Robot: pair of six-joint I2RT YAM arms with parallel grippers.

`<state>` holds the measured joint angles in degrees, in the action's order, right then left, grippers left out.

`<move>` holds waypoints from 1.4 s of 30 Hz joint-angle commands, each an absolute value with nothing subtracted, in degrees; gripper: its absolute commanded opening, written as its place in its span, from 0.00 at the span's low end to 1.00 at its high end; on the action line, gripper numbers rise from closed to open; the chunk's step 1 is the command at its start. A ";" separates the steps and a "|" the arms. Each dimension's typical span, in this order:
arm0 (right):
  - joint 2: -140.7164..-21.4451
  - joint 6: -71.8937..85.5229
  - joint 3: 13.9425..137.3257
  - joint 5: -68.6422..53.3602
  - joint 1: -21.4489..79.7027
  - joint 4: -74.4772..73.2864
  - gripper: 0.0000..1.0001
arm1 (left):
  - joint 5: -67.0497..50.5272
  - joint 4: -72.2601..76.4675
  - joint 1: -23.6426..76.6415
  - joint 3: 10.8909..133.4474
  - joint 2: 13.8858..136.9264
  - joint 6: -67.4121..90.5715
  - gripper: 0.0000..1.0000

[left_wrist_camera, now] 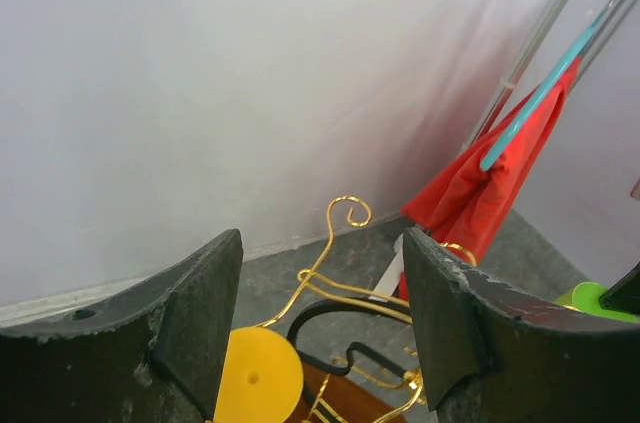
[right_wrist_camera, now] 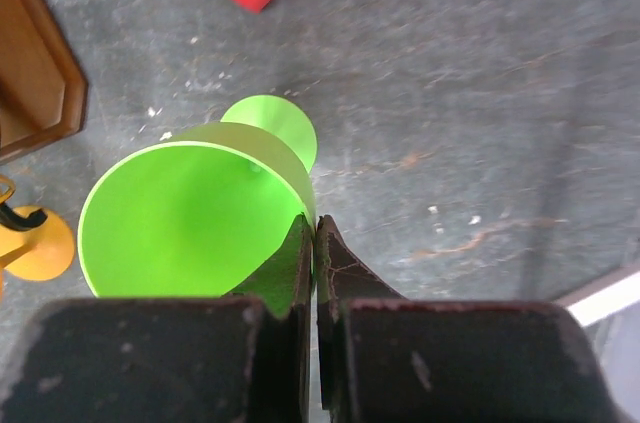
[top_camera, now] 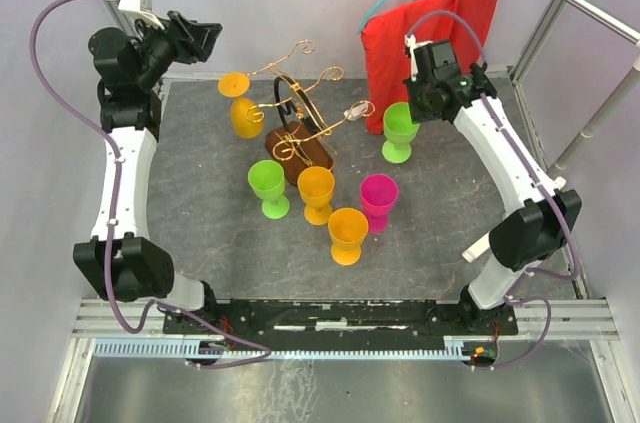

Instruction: Place the wine glass upside down on the wine glass rack

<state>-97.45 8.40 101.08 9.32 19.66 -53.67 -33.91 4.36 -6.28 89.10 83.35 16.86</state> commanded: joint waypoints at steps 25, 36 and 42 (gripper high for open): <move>-84.77 4.55 101.69 -10.57 25.84 5.47 0.01 | -16.87 28.28 -6.11 77.43 82.37 72.85 0.77; -95.89 -7.30 101.45 -5.27 35.93 25.45 0.01 | -13.45 28.01 -5.82 72.10 76.62 77.61 0.77; -101.61 -9.72 105.77 -4.92 39.20 28.35 0.01 | -12.92 27.42 -4.85 70.47 74.78 78.10 0.78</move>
<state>-99.55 -6.57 100.62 -6.07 37.60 20.18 -13.93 25.06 -5.78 71.13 77.17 75.70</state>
